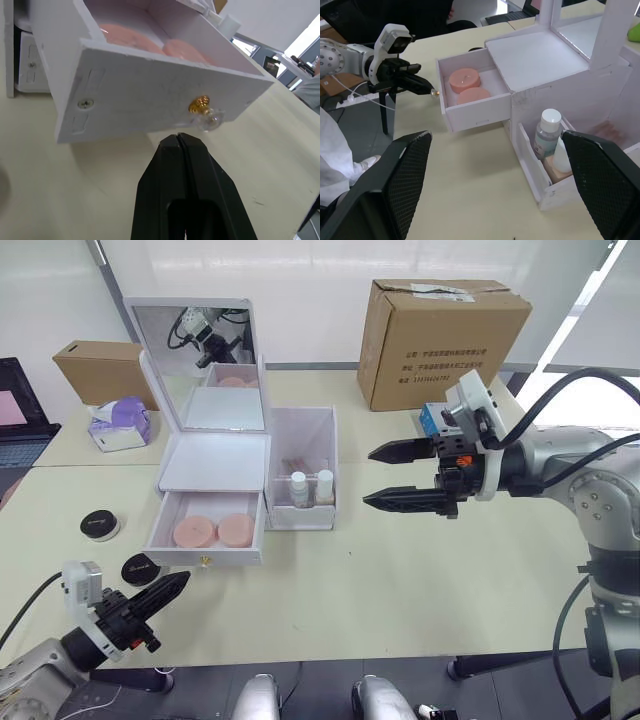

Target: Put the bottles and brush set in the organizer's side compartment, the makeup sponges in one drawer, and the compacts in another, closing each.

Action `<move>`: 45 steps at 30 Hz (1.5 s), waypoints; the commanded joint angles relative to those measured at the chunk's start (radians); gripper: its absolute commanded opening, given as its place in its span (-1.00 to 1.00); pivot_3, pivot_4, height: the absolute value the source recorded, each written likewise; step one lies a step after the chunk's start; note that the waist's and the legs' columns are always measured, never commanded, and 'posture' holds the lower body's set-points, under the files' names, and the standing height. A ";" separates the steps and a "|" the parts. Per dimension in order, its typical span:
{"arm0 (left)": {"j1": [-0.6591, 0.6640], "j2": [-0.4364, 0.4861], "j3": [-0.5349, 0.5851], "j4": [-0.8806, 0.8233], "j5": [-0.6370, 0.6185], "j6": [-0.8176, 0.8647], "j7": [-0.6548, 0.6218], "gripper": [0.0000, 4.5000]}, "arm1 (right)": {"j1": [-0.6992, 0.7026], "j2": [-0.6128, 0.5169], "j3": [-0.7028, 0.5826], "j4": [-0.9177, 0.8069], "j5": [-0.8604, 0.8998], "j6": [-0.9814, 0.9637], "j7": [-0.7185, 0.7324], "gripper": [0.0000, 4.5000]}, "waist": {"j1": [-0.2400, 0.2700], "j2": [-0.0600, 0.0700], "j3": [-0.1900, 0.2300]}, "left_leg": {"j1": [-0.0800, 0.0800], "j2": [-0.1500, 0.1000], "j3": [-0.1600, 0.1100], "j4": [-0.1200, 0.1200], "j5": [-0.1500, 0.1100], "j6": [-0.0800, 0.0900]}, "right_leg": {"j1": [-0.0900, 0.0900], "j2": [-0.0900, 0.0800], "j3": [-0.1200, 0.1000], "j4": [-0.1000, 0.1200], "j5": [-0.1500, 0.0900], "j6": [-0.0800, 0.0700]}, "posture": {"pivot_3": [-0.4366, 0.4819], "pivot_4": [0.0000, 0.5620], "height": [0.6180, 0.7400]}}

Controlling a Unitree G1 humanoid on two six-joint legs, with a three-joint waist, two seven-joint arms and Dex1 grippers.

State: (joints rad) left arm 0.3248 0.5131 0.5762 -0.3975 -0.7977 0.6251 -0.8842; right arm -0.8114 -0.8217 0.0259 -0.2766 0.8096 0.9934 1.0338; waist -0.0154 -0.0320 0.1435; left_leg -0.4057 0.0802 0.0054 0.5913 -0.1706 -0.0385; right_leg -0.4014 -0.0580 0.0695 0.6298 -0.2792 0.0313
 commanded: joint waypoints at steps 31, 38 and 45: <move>-0.522 -0.007 -0.229 0.454 0.253 -0.317 0.113 -0.98 | 0.009 -0.059 -0.111 -0.111 0.063 0.082 -0.099 1.00 | 0.003 0.000 -0.001 | 0.000 0.000 -0.003 0.001 0.001 0.001 | 0.008 0.002 0.000 0.000 0.005 0.008 | -0.05 -0.47 1.00; -0.542 -0.043 -0.274 0.436 0.243 -0.301 0.103 -0.98 | 0.006 -0.061 -0.114 -0.111 0.065 0.080 -0.096 1.00 | 0.008 0.000 -0.001 | -0.001 -0.001 -0.003 0.001 0.001 0.001 | 0.008 0.002 0.000 0.000 0.007 0.011 | -0.05 -0.47 1.00; -0.460 0.015 -0.234 0.412 0.238 -0.309 0.054 -0.81 | 0.065 -0.120 -0.082 -0.048 -0.093 -0.055 -0.078 1.00 | 0.004 0.000 -0.001 | -0.001 -0.001 -0.003 0.001 0.001 0.001 | 0.009 0.002 0.000 -0.001 0.007 0.011 | -0.05 -0.47 1.00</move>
State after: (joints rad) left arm -0.1506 0.4978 0.3001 0.0459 -0.5464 0.3311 -0.8116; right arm -0.7573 -0.9088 -0.0459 -0.3388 0.7704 0.9969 0.9419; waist -0.0118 -0.0322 0.1427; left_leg -0.4062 0.0796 0.0027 0.5924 -0.1700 -0.0376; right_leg -0.3927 -0.0559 0.0696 0.6288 -0.2727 0.0421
